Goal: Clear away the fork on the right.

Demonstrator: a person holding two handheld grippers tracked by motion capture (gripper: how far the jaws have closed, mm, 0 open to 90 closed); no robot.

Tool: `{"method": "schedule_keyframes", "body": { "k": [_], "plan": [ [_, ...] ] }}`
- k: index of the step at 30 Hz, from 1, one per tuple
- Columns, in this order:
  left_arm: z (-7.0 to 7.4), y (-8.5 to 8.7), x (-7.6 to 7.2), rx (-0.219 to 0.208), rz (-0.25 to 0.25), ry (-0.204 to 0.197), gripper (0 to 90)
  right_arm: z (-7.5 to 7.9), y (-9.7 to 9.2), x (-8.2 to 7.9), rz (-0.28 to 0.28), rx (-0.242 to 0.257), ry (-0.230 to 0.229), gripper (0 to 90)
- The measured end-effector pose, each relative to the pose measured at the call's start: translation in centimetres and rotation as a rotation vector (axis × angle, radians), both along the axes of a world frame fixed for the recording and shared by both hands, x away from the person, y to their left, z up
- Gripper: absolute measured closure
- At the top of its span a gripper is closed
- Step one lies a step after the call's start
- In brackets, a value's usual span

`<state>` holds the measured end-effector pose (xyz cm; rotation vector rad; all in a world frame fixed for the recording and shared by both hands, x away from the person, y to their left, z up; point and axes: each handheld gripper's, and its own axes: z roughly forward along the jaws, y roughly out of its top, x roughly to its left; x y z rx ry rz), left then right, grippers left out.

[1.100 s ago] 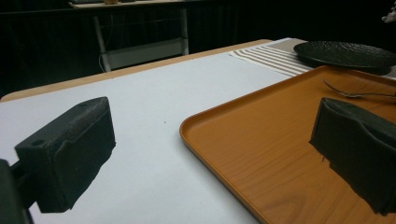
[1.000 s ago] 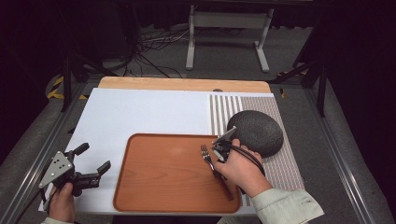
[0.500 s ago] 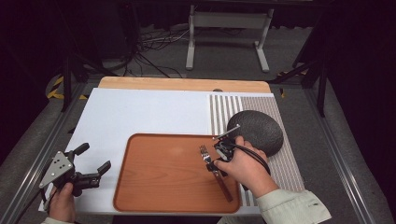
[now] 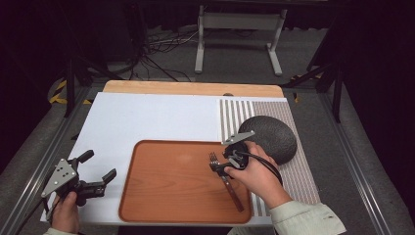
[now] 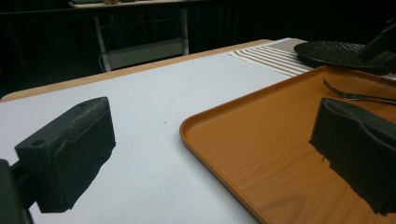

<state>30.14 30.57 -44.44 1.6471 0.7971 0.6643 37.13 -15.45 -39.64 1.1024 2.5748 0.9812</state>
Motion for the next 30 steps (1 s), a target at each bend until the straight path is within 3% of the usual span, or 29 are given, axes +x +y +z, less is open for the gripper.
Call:
{"method": "schedule_keyframes", "body": {
  "k": [1,2,3,4,9,14,17,30],
  "plan": [
    [0.0,0.0,0.0,0.000,0.000,0.000,0.6,0.0,0.0,0.0,0.000,0.000,0.000,37.9],
    [0.0,0.0,0.0,0.000,0.000,0.001,0.6,-0.2,0.2,0.1,0.015,0.003,-0.013,45.5],
    [0.0,0.0,0.0,0.000,0.000,0.001,0.6,-0.2,0.2,0.1,0.015,0.003,-0.013,45.5],
    [0.0,0.0,0.0,-0.001,0.001,0.001,0.6,-0.4,0.3,0.2,0.038,-0.001,-0.022,51.3],
    [0.0,0.0,0.0,-0.003,0.002,0.000,0.6,-1.3,0.7,0.5,0.057,-0.007,-0.003,60.6],
    [0.0,0.1,0.0,-0.003,0.002,-0.001,0.6,-2.5,1.3,0.9,0.079,-0.036,0.009,80.3],
    [0.0,0.1,0.0,-0.003,0.001,0.000,0.6,-2.8,1.5,1.1,0.090,-0.057,0.005,87.3],
    [0.0,0.1,0.0,-0.005,0.000,-0.003,0.6,-4.2,2.0,1.8,0.093,-0.080,0.027,90.0]
  ]
}}
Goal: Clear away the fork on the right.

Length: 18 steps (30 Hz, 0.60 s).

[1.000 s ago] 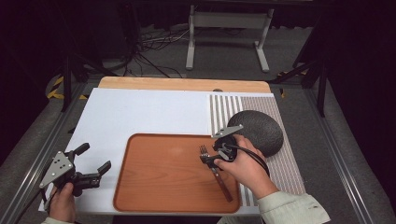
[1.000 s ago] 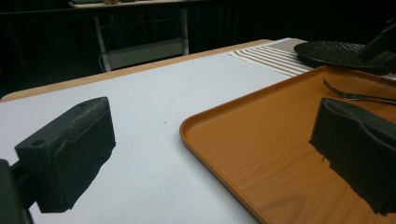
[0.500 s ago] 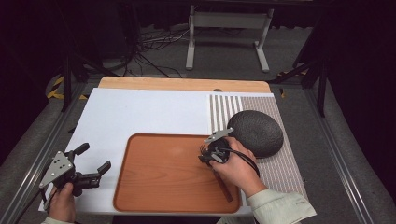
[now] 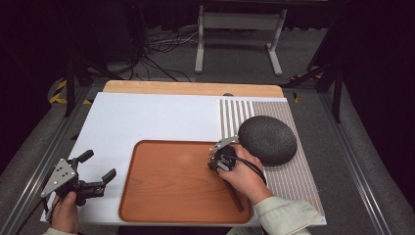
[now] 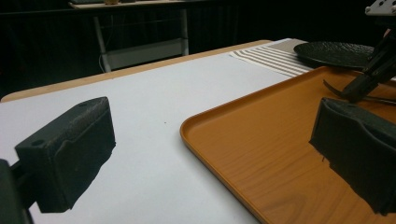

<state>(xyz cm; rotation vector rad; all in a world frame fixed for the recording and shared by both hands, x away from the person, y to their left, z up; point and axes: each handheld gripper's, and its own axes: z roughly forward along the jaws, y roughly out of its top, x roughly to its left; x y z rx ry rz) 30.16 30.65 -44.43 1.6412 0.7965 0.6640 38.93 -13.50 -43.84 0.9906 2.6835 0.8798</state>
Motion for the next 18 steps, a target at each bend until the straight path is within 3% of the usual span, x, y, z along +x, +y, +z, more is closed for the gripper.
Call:
{"method": "schedule_keyframes", "body": {
  "k": [18],
  "plan": [
    [0.04,0.01,-0.01,0.002,-0.001,-0.001,0.6,0.14,-0.54,0.46,-0.023,-0.029,-0.006,90.0]
  ]
}}
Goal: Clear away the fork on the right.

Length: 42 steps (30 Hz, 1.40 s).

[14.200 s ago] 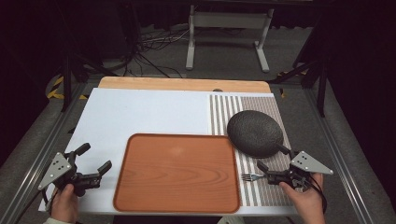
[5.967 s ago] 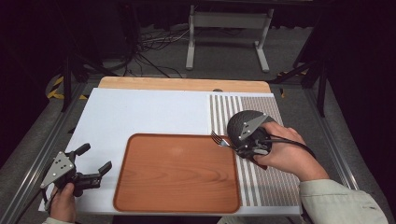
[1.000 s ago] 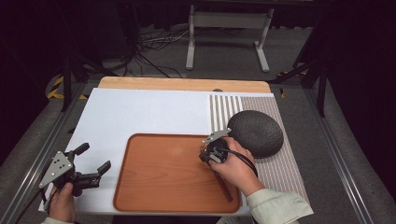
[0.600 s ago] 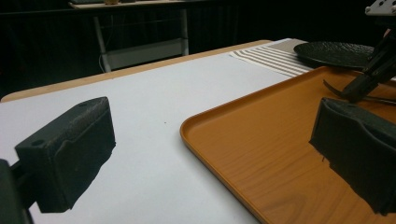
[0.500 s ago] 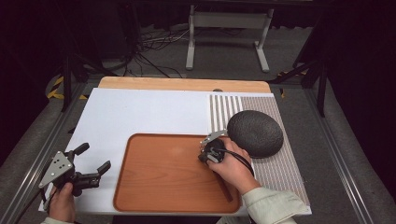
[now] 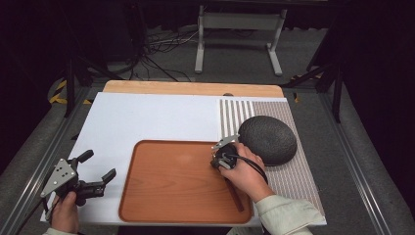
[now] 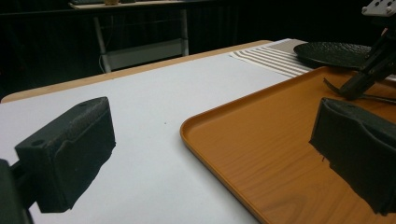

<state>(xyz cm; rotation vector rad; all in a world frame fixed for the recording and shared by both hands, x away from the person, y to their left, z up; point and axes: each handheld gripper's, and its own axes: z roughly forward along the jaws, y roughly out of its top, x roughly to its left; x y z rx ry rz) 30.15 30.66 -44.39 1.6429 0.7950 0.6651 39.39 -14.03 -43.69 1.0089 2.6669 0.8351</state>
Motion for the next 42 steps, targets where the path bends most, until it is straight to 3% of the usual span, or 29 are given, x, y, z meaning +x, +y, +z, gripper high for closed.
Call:
{"method": "schedule_keyframes", "body": {
  "k": [42],
  "plan": [
    [-0.1,-0.1,0.1,0.002,-0.002,0.005,0.6,0.4,-4.6,1.3,-0.132,-0.032,-0.014,90.0]
  ]
}}
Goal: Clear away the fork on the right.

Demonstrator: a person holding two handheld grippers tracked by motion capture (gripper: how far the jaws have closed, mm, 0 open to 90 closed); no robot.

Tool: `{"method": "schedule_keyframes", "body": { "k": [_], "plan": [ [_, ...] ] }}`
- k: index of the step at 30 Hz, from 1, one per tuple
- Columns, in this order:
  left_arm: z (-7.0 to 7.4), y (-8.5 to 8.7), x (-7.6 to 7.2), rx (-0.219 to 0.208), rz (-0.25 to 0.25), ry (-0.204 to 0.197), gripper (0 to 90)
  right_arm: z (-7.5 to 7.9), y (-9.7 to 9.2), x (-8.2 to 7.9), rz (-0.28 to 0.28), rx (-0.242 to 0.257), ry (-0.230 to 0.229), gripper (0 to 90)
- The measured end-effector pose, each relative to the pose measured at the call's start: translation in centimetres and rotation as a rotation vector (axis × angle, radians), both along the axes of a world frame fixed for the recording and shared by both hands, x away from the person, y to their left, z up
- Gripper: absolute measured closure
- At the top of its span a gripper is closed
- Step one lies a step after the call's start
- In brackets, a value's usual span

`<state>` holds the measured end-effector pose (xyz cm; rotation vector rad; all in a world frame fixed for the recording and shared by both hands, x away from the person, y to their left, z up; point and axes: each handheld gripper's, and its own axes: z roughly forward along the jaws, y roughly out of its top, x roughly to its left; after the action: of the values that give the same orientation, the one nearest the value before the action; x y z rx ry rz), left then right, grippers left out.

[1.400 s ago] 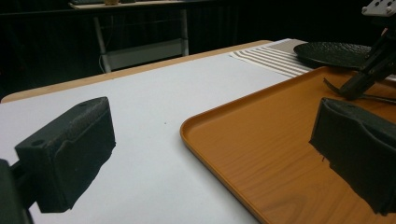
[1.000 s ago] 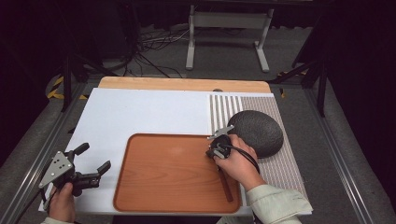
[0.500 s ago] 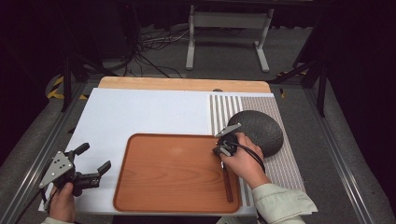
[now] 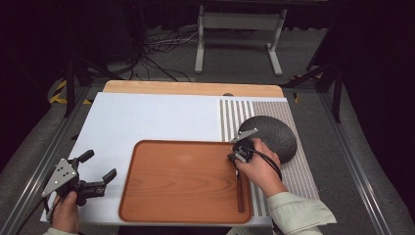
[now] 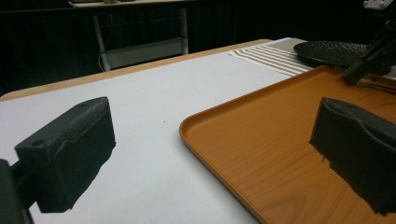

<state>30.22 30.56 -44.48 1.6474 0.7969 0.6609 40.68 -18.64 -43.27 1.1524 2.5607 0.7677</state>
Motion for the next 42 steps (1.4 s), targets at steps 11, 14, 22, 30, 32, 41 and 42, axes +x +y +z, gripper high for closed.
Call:
{"method": "schedule_keyframes", "body": {
  "k": [11,14,22,30,32,41,42],
  "plan": [
    [0.0,0.0,-0.1,-0.002,0.001,0.003,0.6,2.8,-0.1,-1.1,0.047,0.083,-0.135,37.4],
    [0.1,0.0,-0.1,0.000,0.001,-0.002,0.6,3.9,-0.4,-1.8,0.084,0.128,-0.176,25.2],
    [0.1,0.0,-0.1,0.001,0.001,-0.001,0.6,5.0,-1.6,-2.9,0.122,0.165,-0.232,17.6],
    [0.1,-0.1,-0.1,0.002,0.000,-0.002,0.6,6.0,-3.2,-4.3,0.126,0.213,-0.283,16.1],
    [0.1,0.0,-0.1,0.001,0.002,-0.002,0.6,6.2,-3.7,-4.7,0.127,0.229,-0.301,16.1],
    [0.1,-0.1,-0.1,-0.001,0.001,-0.005,0.6,6.3,-6.8,-6.0,0.085,0.312,-0.376,10.0],
    [0.1,-0.1,-0.1,0.000,0.001,-0.005,0.6,6.2,-7.2,-6.2,0.080,0.326,-0.389,9.5]
  ]
}}
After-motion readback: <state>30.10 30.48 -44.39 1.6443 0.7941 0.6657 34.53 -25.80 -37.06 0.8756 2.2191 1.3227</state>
